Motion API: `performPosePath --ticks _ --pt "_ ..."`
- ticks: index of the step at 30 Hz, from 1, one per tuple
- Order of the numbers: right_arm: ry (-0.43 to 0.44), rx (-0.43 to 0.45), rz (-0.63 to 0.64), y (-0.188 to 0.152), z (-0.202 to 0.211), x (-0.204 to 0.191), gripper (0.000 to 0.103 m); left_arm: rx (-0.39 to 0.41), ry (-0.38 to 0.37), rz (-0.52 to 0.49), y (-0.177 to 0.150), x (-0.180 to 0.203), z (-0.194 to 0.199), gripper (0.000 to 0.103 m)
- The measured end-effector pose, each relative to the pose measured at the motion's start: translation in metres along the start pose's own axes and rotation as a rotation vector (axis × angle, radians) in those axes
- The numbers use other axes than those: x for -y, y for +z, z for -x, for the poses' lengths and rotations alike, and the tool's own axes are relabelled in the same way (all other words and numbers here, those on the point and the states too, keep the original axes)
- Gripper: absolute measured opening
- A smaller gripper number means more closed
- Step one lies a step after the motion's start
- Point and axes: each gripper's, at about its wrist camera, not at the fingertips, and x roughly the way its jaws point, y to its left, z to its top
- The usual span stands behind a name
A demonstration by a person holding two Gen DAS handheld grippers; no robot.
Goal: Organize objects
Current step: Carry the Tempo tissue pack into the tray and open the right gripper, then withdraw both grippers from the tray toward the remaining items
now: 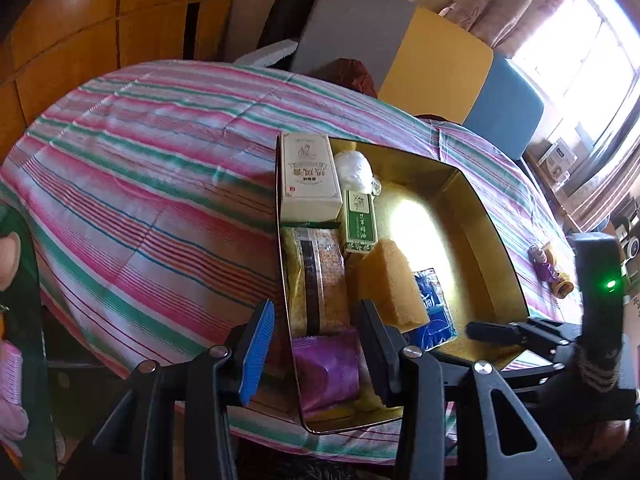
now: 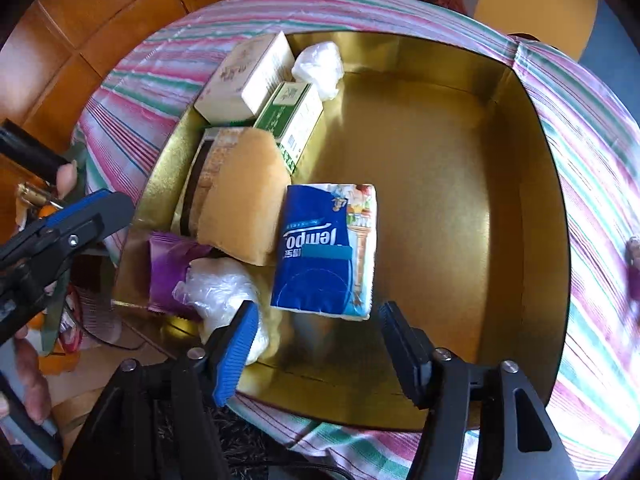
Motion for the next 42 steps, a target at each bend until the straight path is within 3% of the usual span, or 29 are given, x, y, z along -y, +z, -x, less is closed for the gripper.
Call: performPosePath --ticks 12,21,28,35,42 --pt "0.001 0.204 -0.093 -0.012 0.053 0.038 0.075 0.06 0.052 -0.106 0.002 0.029 0.013 0.043" --pt "-0.03 0.281 -0.187 -0.018 0.071 0.081 0.075 0.081 0.065 -0.197 0.001 0.059 0.017 0.043" --pt "-0.103 0.323 -0.263 -0.031 0.091 0.13 0.076 0.076 0.087 -0.263 0.003 0.085 0.014 0.043" --pt "-0.247 0.382 -0.386 -0.049 0.124 0.207 0.076 0.057 0.038 -0.338 0.005 0.116 0.01 0.043" --pt "-0.406 0.483 -0.7 -0.092 0.165 0.327 0.077 0.007 -0.024 -0.365 0.017 0.151 -0.002 0.043"
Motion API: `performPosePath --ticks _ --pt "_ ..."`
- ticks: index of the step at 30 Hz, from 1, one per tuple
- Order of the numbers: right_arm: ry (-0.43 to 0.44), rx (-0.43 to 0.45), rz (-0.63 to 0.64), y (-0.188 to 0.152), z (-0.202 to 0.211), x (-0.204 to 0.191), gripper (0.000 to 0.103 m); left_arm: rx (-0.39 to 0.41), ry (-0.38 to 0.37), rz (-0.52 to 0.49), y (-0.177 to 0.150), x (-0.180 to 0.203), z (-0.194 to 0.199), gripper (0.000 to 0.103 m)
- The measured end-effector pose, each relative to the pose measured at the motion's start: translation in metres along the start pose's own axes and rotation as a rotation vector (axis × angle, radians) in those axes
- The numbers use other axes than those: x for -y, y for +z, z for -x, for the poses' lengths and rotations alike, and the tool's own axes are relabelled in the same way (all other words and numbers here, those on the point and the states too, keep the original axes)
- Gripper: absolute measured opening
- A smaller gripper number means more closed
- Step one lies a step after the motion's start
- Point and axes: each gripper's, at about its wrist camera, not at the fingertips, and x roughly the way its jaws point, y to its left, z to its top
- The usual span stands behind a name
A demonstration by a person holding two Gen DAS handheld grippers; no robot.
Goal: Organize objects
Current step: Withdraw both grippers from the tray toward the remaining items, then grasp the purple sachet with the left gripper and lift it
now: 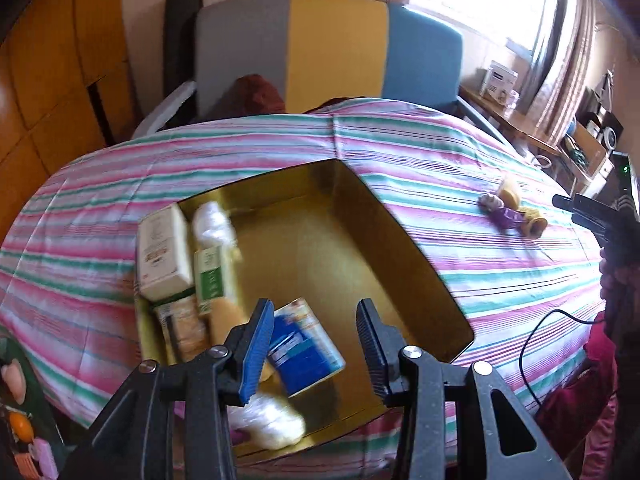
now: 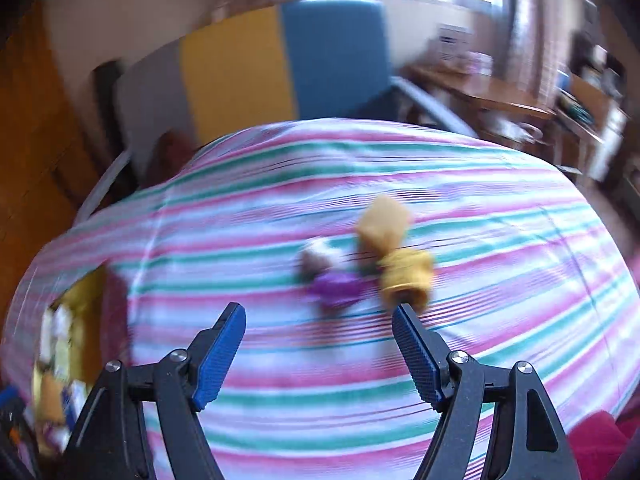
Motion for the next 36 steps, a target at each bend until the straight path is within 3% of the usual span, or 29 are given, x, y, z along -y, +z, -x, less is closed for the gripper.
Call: performPosePath --ticks 4,6,8,16,20,28,36 --pt "-0.071 0.019 -0.196 -0.002 -0.014 0.064 0.077 -0.008 -0.034 -0.057 0.017 0.032 -0.008 0.043" --pt "-0.055 -0.032 -0.327 -0.007 -0.022 0.09 0.077 -0.021 -0.066 -0.079 0.028 0.051 -0.015 0.043" --pt "-0.025 -0.02 -0.395 -0.007 -0.02 0.101 0.076 -0.044 -0.112 -0.084 0.038 0.069 -0.024 0.043" --pt "0.025 -0.032 -0.413 -0.008 -0.018 0.098 0.077 -0.127 -0.272 -0.176 0.075 0.166 -0.072 0.042" --pt "0.048 -0.048 -0.452 -0.012 -0.02 0.105 0.077 -0.203 -0.345 -0.163 0.091 0.204 -0.105 0.042" --pt "0.096 -0.071 -0.48 -0.014 -0.023 0.109 0.079 -0.339 -0.4 -0.144 0.126 0.267 -0.172 0.042" --pt "0.141 -0.093 -0.497 -0.015 -0.027 0.111 0.081 -0.436 -0.375 -0.099 0.145 0.305 -0.229 0.042"
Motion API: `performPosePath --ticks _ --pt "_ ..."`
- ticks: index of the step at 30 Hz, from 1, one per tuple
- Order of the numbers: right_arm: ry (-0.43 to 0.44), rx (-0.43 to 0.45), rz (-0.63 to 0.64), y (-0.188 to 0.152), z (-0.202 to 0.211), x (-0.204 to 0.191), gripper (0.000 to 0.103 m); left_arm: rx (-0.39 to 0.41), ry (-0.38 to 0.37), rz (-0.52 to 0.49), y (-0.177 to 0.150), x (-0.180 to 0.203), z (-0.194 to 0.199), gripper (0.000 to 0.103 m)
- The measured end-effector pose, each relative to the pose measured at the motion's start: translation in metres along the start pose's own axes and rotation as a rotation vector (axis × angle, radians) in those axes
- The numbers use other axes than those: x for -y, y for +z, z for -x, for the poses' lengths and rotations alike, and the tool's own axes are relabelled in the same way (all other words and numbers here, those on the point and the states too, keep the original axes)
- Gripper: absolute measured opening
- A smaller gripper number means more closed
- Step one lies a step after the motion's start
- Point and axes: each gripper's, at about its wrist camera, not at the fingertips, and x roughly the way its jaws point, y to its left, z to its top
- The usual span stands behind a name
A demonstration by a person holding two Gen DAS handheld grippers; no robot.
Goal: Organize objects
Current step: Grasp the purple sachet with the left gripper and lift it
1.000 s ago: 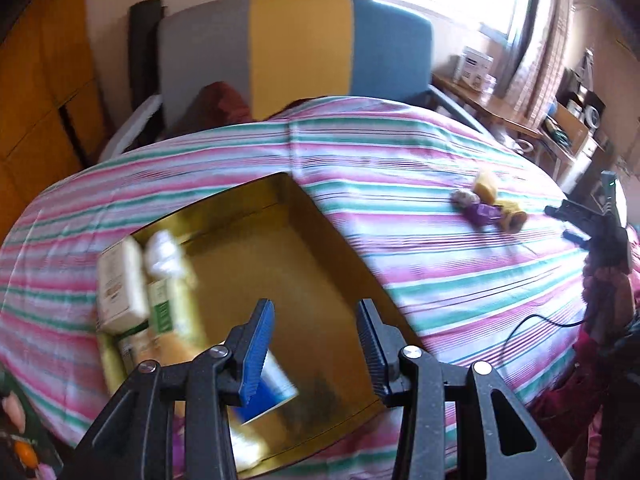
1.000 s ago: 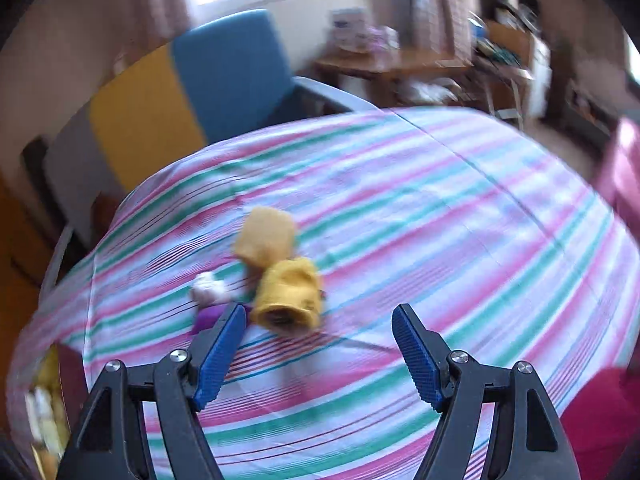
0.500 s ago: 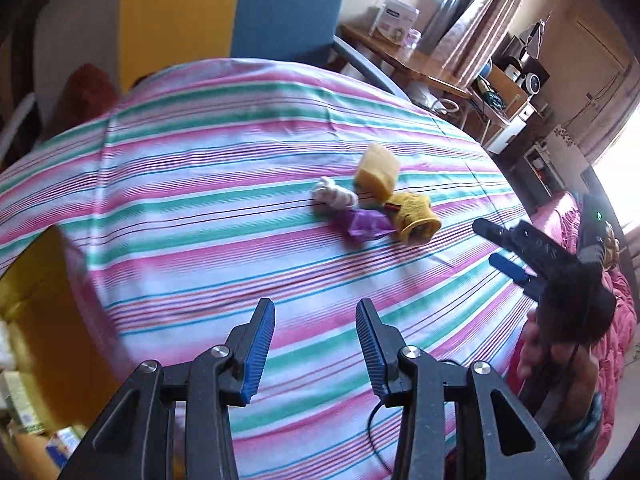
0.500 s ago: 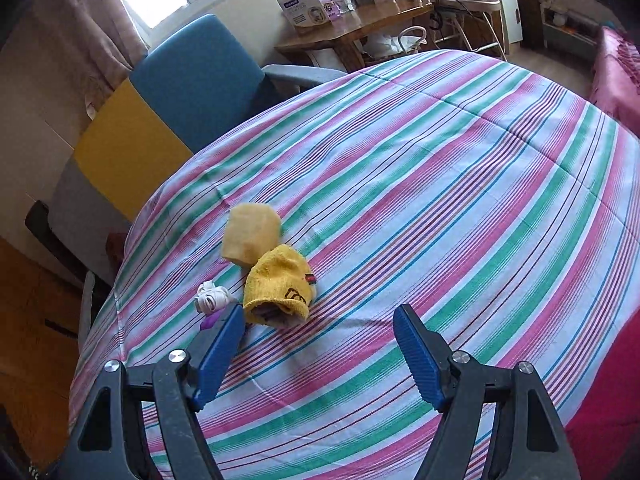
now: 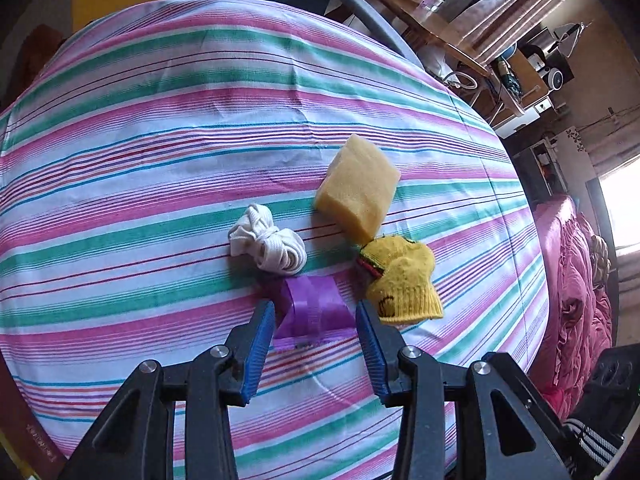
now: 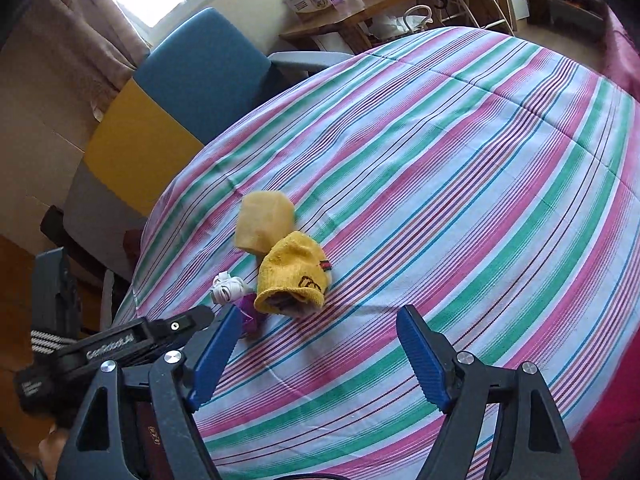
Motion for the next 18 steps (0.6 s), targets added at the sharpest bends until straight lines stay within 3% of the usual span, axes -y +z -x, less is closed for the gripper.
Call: performPosePath --ticks 10,14,18 --pt "0.006 0.007 -0.023 0.002 0.001 0.005 0.082 -0.06 0.07 -0.038 0.008 0.01 -0.034 0.043" --pt "-0.006 0.007 -0.034 0.003 -0.001 0.008 0.082 -0.042 0.072 -0.085 -0.009 0.006 -0.028 0.034" --pt "-0.016 0.008 -0.039 0.004 -0.003 0.01 0.082 0.015 0.083 -0.131 -0.042 -0.006 -0.011 0.034"
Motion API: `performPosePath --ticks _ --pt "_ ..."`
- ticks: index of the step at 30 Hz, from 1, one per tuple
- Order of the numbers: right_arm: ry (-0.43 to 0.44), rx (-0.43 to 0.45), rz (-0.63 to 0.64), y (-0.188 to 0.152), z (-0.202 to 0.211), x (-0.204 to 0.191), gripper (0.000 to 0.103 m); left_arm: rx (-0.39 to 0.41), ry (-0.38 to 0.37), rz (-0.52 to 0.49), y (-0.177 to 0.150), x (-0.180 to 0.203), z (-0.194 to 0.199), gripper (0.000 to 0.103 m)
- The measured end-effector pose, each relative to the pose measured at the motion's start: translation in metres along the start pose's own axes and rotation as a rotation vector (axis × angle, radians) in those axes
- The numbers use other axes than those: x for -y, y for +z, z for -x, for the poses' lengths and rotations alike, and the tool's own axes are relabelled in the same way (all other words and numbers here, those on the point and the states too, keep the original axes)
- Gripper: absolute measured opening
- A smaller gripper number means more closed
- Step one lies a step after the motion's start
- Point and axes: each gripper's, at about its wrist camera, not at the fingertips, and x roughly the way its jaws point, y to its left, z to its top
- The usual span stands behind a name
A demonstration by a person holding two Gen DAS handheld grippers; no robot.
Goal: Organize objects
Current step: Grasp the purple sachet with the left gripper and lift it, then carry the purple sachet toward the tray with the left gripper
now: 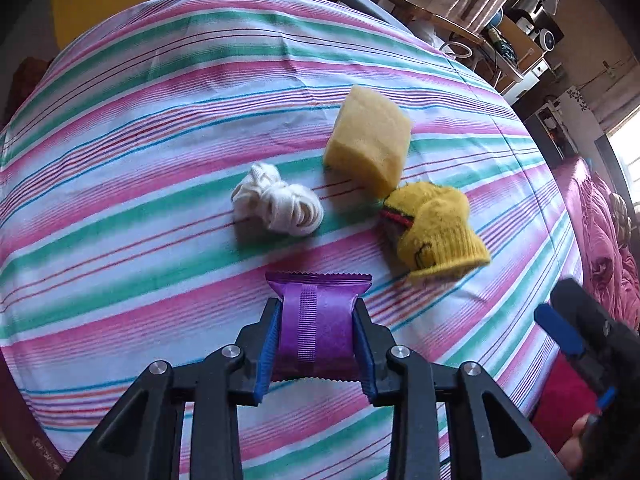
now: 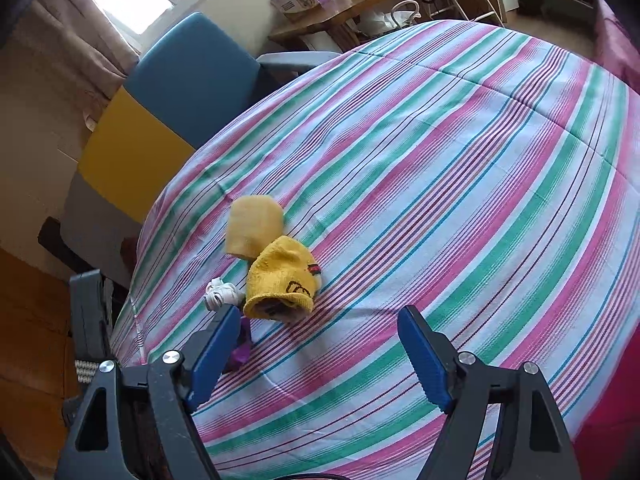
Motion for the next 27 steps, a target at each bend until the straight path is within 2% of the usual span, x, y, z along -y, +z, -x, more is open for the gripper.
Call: performPosePath --ticks 3,8,16,22,27 --pt "-0.013 0.003 0.001 0.001 0.0 0.002 0.082 0.052 0.03 -0.024 -0.03 -0.004 0.014 0.034" --pt "-0.036 -0.014 0.008 0.001 -0.006 0.002 0.082 0.175 0.128 -0.079 -0.082 -0.002 0.046 0.034" --pt "-0.081 -0.04 0.057 -0.002 -0.015 -0.004 0.082 0.318 0.154 -0.094 -0.123 -0.001 0.103 0.034" --pt "-0.123 -0.068 0.078 -0.005 -0.023 -0.005 0.082 0.367 0.162 -0.096 -0.143 -0.007 0.127 0.034" --pt "-0.166 -0.098 0.105 -0.008 -0.032 -0.006 0.082 0.366 0.15 -0.083 -0.156 -0.012 0.13 0.034"
